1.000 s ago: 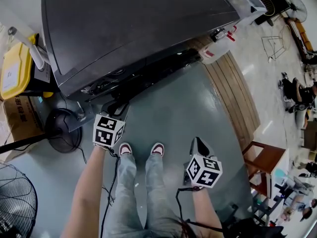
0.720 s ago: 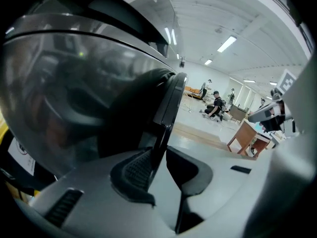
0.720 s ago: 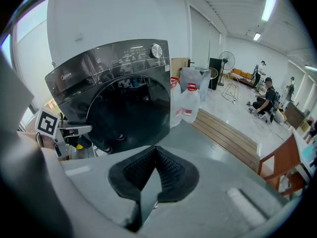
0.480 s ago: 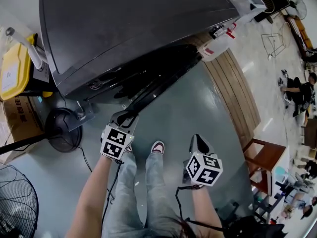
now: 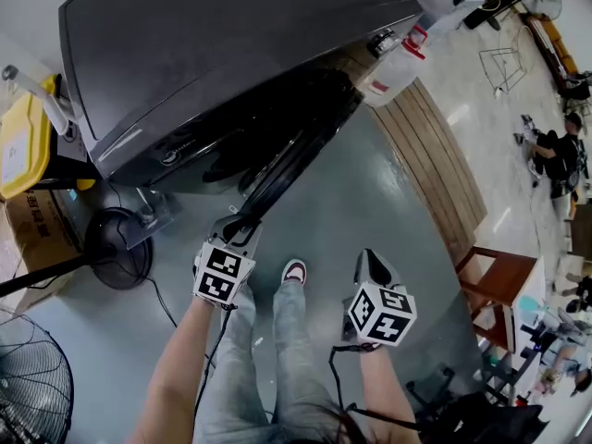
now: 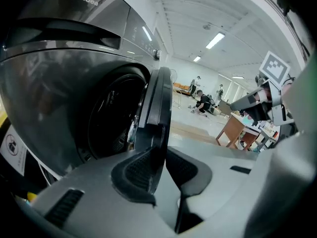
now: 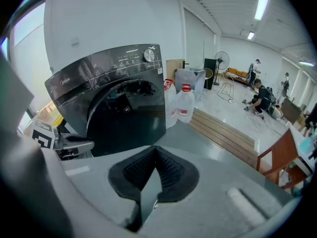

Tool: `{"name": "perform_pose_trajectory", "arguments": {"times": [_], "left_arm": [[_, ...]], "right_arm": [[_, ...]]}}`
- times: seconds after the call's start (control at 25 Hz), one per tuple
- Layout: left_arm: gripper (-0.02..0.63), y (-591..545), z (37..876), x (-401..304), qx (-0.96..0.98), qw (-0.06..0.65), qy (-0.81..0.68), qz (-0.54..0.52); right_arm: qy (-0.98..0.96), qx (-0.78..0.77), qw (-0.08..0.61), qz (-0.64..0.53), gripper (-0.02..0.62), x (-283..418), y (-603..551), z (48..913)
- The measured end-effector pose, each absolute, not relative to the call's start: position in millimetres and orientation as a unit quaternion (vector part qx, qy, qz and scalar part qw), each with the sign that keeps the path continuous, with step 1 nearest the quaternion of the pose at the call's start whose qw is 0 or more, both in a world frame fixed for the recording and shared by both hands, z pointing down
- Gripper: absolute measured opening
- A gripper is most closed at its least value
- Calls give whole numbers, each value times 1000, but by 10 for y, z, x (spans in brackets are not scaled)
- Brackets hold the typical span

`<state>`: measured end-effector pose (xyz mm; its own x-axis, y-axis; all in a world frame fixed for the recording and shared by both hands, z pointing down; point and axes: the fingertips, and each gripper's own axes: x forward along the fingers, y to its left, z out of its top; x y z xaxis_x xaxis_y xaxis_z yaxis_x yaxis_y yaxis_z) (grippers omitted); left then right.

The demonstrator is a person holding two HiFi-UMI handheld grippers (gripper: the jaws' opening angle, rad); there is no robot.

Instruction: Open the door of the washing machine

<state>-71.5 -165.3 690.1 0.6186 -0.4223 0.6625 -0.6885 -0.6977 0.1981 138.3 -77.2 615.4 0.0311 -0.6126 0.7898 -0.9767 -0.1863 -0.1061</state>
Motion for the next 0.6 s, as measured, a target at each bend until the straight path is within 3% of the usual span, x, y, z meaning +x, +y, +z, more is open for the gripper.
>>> {"name": "perform_pose_trajectory", "arguments": {"times": [0.6], "left_arm": [[80,-1340,6924,-370,869,219,-294,331]], "right_arm": [[-550,703,218,394,5,1666,-344,6138]]}}
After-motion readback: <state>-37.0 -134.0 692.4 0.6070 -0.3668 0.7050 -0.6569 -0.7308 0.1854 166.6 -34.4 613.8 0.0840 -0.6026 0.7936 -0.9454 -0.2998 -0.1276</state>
